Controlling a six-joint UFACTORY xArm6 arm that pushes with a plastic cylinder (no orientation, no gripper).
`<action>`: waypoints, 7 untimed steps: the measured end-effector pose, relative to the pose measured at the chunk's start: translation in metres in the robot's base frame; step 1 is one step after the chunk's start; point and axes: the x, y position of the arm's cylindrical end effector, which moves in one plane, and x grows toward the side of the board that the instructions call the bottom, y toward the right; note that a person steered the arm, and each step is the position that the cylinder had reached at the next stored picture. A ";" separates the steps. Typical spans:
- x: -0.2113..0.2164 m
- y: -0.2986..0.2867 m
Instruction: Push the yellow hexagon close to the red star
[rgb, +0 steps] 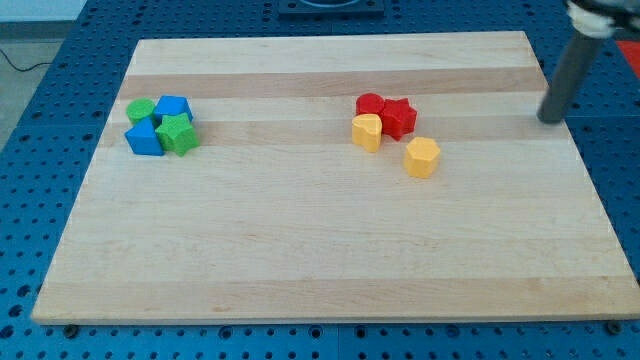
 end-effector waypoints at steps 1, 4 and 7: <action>0.040 -0.048; 0.069 -0.208; 0.099 -0.146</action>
